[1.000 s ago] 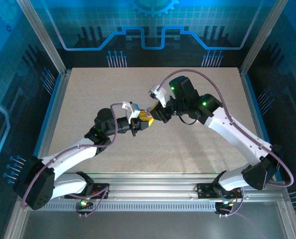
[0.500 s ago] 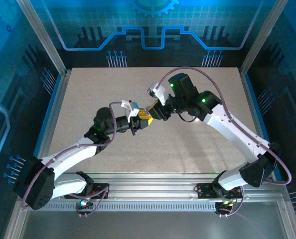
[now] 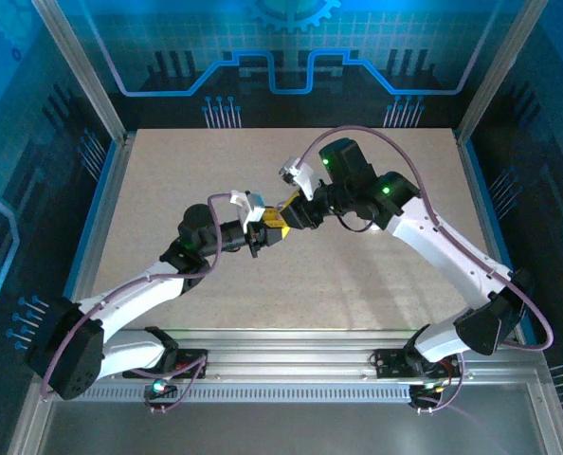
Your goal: Insert wireless bluetooth earbuds into charging case
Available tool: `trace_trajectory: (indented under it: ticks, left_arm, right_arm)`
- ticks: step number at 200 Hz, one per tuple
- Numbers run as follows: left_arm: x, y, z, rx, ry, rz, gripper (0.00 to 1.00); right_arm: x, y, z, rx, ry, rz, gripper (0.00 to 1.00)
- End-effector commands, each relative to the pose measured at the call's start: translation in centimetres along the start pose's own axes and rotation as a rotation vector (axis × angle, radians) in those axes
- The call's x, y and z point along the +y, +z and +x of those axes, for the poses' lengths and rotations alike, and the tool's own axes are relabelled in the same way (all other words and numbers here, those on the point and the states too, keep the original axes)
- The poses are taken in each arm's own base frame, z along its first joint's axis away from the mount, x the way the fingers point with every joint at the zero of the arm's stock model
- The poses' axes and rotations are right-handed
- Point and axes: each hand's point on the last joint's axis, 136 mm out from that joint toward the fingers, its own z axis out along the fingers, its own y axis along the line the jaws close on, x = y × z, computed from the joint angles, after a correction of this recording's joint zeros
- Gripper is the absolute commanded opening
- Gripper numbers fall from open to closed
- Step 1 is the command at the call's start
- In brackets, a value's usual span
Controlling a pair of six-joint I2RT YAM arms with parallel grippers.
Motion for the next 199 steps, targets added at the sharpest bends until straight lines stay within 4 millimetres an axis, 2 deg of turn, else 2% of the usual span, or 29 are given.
trace_trajectory:
  ticks: [1, 48, 86, 135, 168, 199]
  left_arm:
    - [-2.3, 0.0, -4.1, -0.104, 0.109, 0.09, 0.21]
    - [-1.7, 0.0, -3.2, -0.074, 0.121, 0.057, 0.2]
    - [-0.8, -0.1, -2.1, -0.044, 0.108, 0.025, 0.2]
    - [-1.2, -0.5, -1.6, -0.019, 0.167, 0.036, 0.2]
    - [-1.9, -1.7, -0.9, 0.019, 0.296, 0.035, 0.2]
    - [-2.9, -2.8, -0.4, 0.05, 0.409, 0.052, 0.19]
  right_arm:
    - [0.3, 0.3, -0.7, -0.011, 0.009, -0.018, 0.3]
    - [0.7, -1.5, -1.9, -0.084, 0.029, -0.004, 0.37]
    - [0.9, -3.3, -2.5, -0.152, 0.075, 0.02, 0.38]
    - [-0.8, -5.1, -0.8, -0.182, 0.181, 0.11, 0.37]
    - [-3.3, -6.3, 0.9, -0.226, 0.296, 0.194, 0.37]
    - [-4.2, -5.8, 2.1, -0.23, 0.372, 0.184, 0.35]
